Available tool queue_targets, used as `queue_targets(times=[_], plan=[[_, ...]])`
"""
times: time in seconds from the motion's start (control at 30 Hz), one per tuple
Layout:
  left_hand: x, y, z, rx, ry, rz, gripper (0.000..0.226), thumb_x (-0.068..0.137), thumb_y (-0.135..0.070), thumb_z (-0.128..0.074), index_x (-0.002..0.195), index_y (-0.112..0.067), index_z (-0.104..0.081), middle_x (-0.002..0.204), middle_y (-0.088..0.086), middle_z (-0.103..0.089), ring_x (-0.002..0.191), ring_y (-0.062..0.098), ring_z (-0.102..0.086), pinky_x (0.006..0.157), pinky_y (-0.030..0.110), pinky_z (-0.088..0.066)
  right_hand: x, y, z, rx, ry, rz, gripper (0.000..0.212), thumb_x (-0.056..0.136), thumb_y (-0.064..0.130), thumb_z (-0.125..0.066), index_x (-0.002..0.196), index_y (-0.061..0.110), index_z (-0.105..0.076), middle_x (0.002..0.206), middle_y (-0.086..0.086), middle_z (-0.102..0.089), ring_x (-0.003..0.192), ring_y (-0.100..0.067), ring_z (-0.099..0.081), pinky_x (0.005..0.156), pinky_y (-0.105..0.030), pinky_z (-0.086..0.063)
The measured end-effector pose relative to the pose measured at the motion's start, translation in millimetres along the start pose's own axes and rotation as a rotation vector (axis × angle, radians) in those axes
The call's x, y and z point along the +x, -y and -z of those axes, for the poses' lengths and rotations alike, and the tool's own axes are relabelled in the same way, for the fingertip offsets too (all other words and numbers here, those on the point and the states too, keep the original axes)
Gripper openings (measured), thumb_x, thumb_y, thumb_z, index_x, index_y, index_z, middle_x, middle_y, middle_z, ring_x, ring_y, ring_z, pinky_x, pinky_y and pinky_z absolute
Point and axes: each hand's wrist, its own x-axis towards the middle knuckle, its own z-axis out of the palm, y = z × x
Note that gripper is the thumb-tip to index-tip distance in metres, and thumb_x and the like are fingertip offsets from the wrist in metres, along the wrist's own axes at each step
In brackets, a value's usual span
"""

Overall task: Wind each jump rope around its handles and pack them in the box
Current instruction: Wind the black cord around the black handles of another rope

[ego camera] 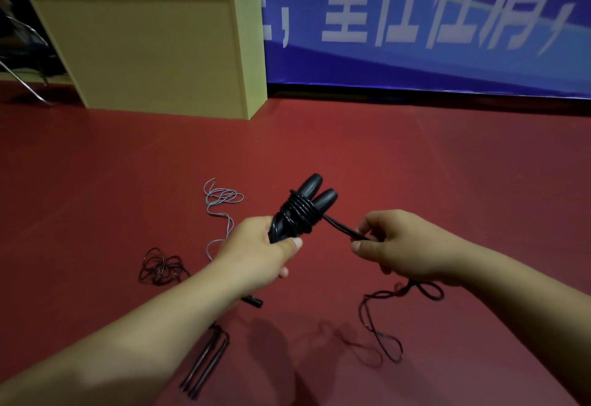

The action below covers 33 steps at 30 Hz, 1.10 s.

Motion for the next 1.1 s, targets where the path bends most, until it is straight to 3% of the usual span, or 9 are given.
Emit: queue_targets(times=[0.2,0.33,0.43,0.53,0.63,0.77,0.9,1.03,1.1], plan=[[6.1,-6.3,-4.6,0.347,-0.109,-0.031,0.019,0.088,-0.042,-0.061,0.08,-0.025,-0.057,0.073,-0.006,-0.071,0.077,0.018,-0.07,0.075,0.031,-0.052,-12.9,10.0,8.7,-0.111,-0.097,-0.003,0.013,0.09,0.038,-0.062,0.095,0.026,-0.064,0.082,0.005,-0.065,0.071,-0.013,-0.064,0.068,-0.031,-0.053],[11.5,-7.0,-10.3,0.308,-0.085,-0.017,0.019,0.088,-0.041,-0.06,0.078,-0.025,-0.058,0.069,-0.006,-0.072,0.066,0.01,-0.071,0.074,0.027,-0.052,-22.3,16.4,21.3,-0.248,-0.07,-0.034,0.017,0.091,0.039,-0.06,0.104,0.03,-0.066,0.086,0.014,-0.059,0.081,-0.009,-0.056,0.068,-0.024,-0.042],[17.8,-5.5,-8.3,0.283,-0.114,0.018,0.021,0.088,-0.038,-0.061,0.077,-0.021,-0.059,0.066,-0.003,-0.072,0.062,0.011,-0.07,0.065,0.025,-0.047,-28.4,17.8,34.7,-0.261,-0.074,-0.074,0.019,0.091,0.04,-0.062,0.097,0.025,-0.07,0.083,0.011,-0.064,0.074,-0.009,-0.058,0.063,-0.024,-0.045],[23.4,-2.9,-4.2,0.29,-0.122,0.033,0.022,0.088,-0.036,-0.062,0.074,-0.019,-0.06,0.063,0.0,-0.071,0.059,0.012,-0.07,0.062,0.026,-0.047,-31.0,11.5,36.2,-0.069,-0.103,-0.121,0.023,0.09,0.038,-0.064,0.085,0.018,-0.07,0.071,0.0,-0.061,0.059,-0.013,-0.054,0.057,-0.033,-0.049],[21.1,-1.4,-6.3,0.35,-0.091,0.008,0.022,0.087,-0.038,-0.062,0.074,-0.021,-0.058,0.065,-0.001,-0.071,0.062,0.015,-0.071,0.072,0.03,-0.054,-37.1,4.9,21.5,0.273,-0.101,-0.14,0.021,0.093,0.031,-0.063,0.079,0.015,-0.066,0.067,-0.002,-0.049,0.058,-0.013,-0.047,0.054,-0.028,-0.045],[16.3,-0.6,-7.8,0.481,-0.051,-0.011,0.021,0.085,-0.044,-0.061,0.076,-0.026,-0.055,0.074,-0.002,-0.069,0.079,0.026,-0.07,0.079,0.037,-0.055,-40.8,11.9,18.2,0.341,-0.062,-0.036,0.018,0.094,0.029,-0.061,0.084,0.014,-0.066,0.069,0.001,-0.052,0.065,-0.013,-0.05,0.067,-0.034,-0.044],[8.9,-9.0,-4.8,0.566,-0.058,-0.075,0.025,0.086,-0.043,-0.061,0.072,-0.024,-0.051,0.07,-0.006,-0.059,0.076,0.028,-0.06,0.064,0.031,-0.043,-48.3,18.1,19.6,0.383,-0.033,0.056,0.015,0.095,0.027,-0.059,0.087,0.016,-0.065,0.07,0.0,-0.062,0.071,-0.017,-0.057,0.075,-0.042,-0.047],[0.2,-16.0,-1.3,0.611,0.03,-0.123,0.022,0.086,-0.041,-0.061,0.075,-0.024,-0.052,0.068,-0.006,-0.054,0.072,0.025,-0.055,0.06,0.03,-0.038,-44.8,20.5,15.6,0.462,-0.031,0.147,0.012,0.098,0.017,-0.054,0.092,0.01,-0.061,0.066,-0.001,-0.061,0.064,-0.013,-0.06,0.062,-0.021,-0.044],[-3.5,-16.6,-1.8,0.622,0.11,-0.172,0.021,0.087,-0.04,-0.061,0.076,-0.025,-0.052,0.065,-0.007,-0.05,0.069,0.023,-0.052,0.058,0.03,-0.038,-39.1,19.0,14.6,0.484,-0.062,0.162,0.011,0.098,0.013,-0.052,0.092,0.008,-0.061,0.064,-0.001,-0.058,0.06,-0.012,-0.058,0.056,-0.018,-0.044]])
